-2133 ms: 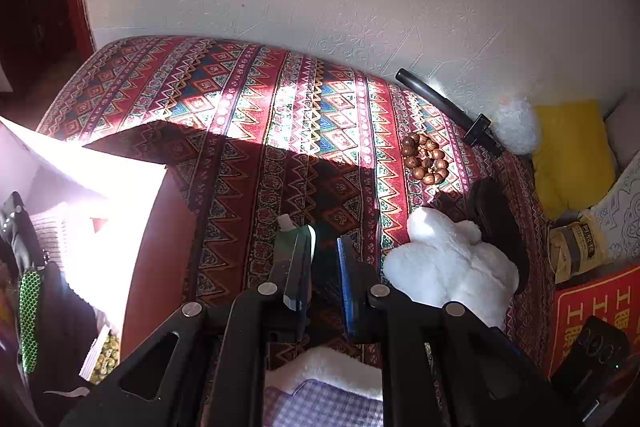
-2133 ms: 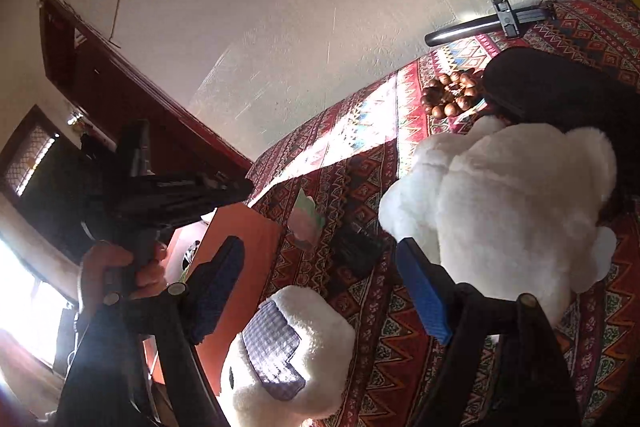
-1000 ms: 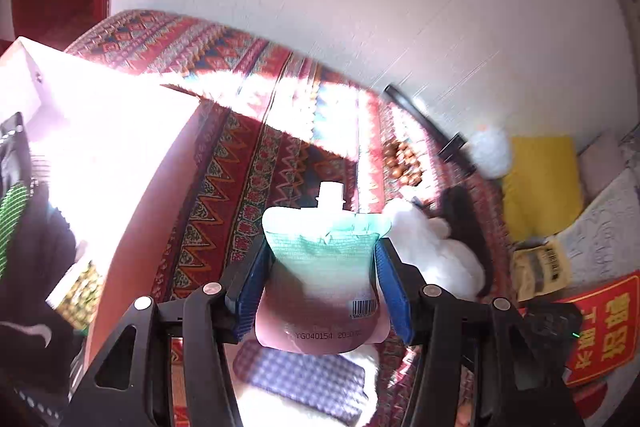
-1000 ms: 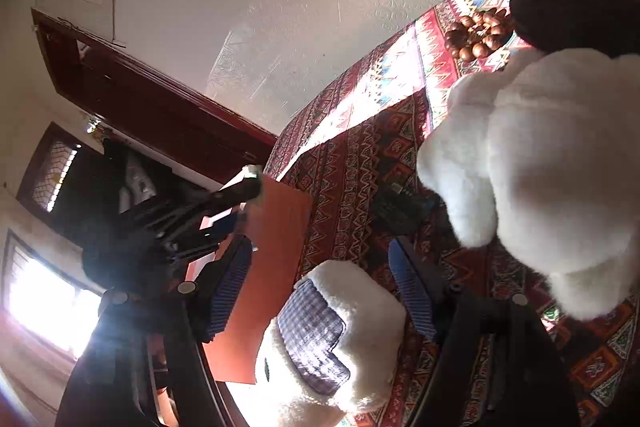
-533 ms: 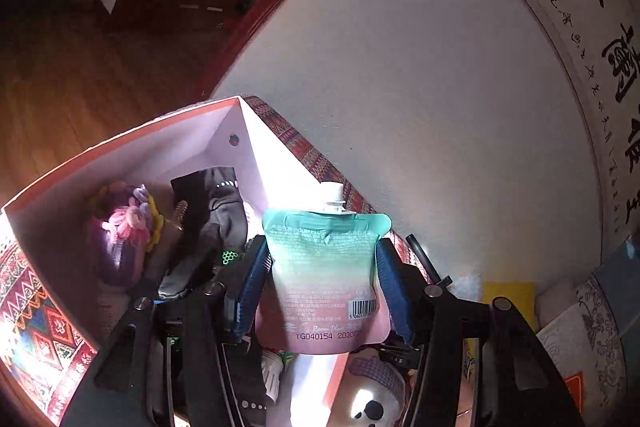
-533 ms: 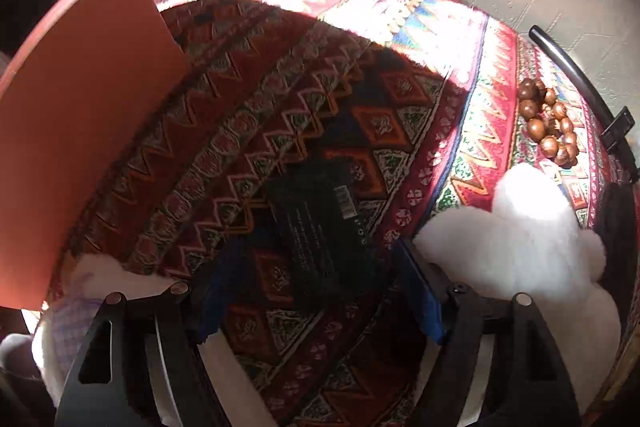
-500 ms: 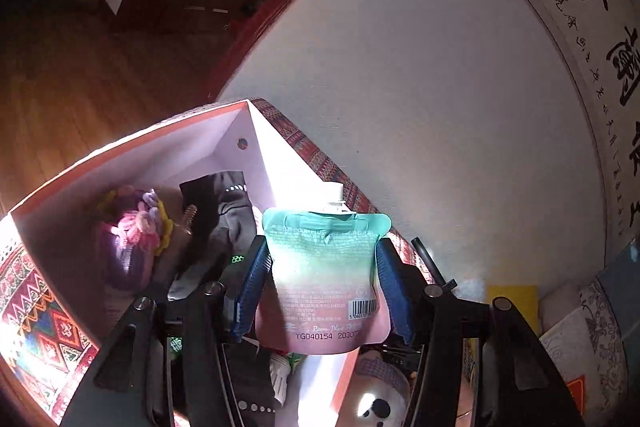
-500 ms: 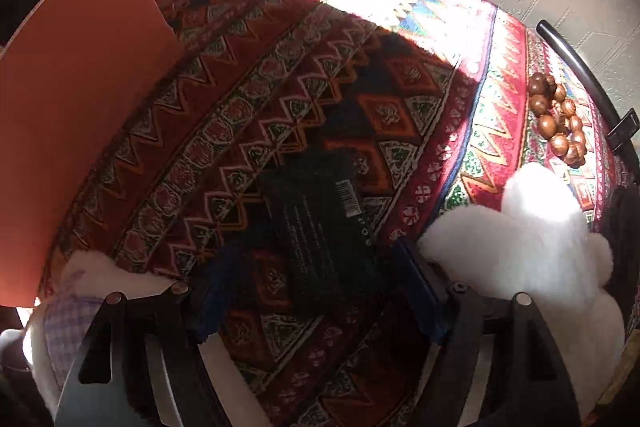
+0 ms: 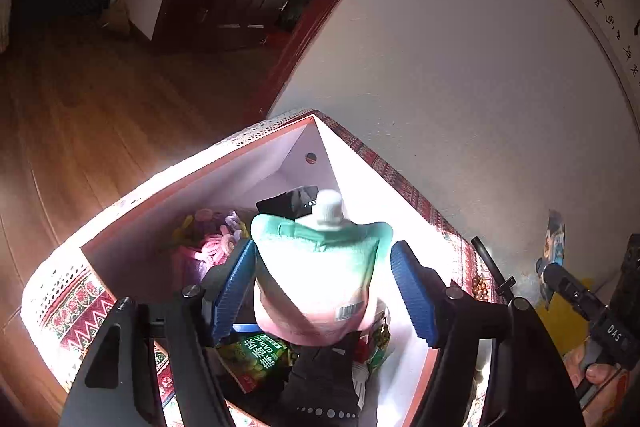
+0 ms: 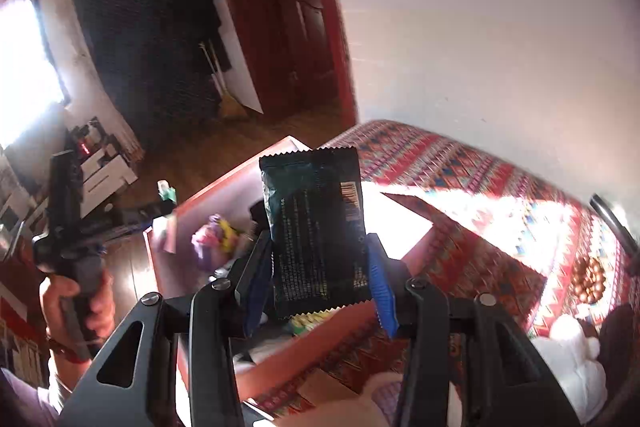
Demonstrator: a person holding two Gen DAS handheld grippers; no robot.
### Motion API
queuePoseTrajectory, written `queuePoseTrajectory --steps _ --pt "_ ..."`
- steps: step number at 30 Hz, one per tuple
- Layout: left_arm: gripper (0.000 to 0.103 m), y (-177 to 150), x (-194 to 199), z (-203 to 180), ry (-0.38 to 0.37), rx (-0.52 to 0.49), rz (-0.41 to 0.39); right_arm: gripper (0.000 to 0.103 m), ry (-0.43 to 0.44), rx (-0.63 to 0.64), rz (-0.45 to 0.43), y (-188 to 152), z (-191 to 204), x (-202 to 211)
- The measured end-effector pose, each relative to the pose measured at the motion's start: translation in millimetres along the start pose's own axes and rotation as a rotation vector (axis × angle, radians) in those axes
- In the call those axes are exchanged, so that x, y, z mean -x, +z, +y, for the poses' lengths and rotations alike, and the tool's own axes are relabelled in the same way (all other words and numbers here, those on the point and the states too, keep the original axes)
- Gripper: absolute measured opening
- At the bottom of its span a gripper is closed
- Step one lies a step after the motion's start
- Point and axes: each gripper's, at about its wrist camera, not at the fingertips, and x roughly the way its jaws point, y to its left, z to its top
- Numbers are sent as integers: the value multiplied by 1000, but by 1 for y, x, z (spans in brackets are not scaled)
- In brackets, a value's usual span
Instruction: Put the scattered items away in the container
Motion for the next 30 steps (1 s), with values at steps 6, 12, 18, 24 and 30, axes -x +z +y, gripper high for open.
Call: queuePoseTrajectory --steps 6,12,18,24,30 --pt "83 6 25 -2 16 -29 -86 89 -38 17 21 7 40 -27" --pt "83 7 38 -19 -33 -98 -105 89 -70 -184 -40 -18 -14 26" --pt "83 -23 40 -82 -139 -272 -45 95 -189 -612 -243 -123 -130 128" --pt "83 -93 7 -170 -229 -470 119 96 -228 -1070 -276 -267 -226 151" --pt "83 -200 -51 -243 -205 -711 355 96 24 -1417 -316 -332 -277 140"
